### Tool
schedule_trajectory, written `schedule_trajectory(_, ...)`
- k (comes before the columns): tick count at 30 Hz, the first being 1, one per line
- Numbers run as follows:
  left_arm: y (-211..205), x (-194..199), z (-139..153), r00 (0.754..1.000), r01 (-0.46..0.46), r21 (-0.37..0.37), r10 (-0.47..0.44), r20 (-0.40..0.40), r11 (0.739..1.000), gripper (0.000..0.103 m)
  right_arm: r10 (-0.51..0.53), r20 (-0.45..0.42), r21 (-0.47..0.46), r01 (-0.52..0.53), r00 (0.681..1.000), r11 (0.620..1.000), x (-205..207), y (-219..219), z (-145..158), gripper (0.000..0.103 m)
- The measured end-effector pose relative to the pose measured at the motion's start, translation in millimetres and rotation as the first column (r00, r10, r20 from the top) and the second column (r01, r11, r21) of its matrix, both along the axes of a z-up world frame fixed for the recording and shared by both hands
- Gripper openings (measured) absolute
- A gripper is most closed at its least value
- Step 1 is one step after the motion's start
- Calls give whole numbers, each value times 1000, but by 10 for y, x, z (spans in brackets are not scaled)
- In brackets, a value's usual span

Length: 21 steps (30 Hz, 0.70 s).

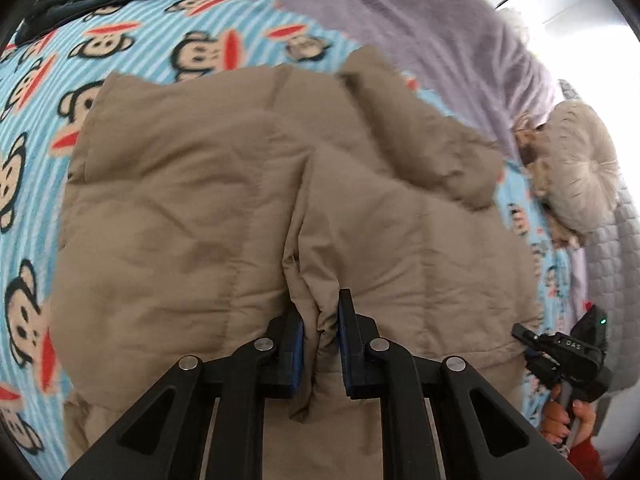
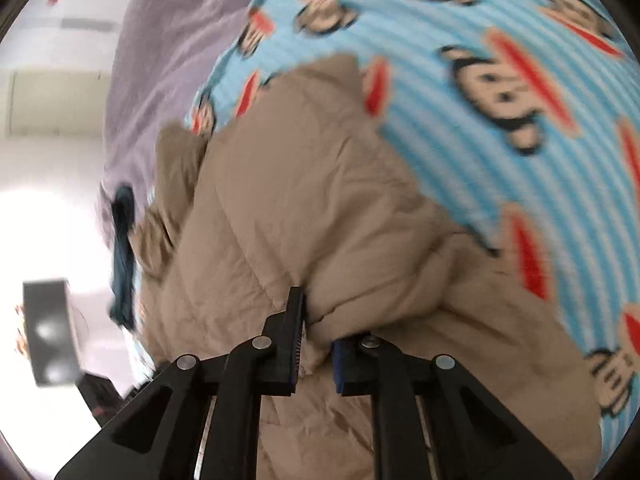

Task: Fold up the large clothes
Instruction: 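Fold the held side with the right tool over the front toward the left tool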

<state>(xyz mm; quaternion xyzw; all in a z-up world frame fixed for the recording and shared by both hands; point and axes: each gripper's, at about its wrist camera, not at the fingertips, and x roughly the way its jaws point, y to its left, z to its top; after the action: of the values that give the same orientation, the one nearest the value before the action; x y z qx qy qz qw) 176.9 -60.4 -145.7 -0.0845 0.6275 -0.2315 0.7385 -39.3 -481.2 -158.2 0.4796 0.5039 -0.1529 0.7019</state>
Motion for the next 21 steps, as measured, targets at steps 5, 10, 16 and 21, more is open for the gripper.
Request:
schedule_trajectory(5,80,-63,186,999,14,86,-18,45,996,17,28,-49,-46,-30,998,998,167,173,-214,14)
schedule_trajectory(10,281,-73,594,989,-13,111,-3,145,994,17,38,-37,-30,-39,999,999,25,97,-174,13)
schedule_trajectory(16,-221,133,547,981,53,129,-75,178,990,17,58,-63,-93,-64,996,994,-19,144,-105,14)
schedule_trajectory(21,-475,175,22,973,89,300,-148,177,950,17,180,-99,-105,-191,979,976,26,252,144,59)
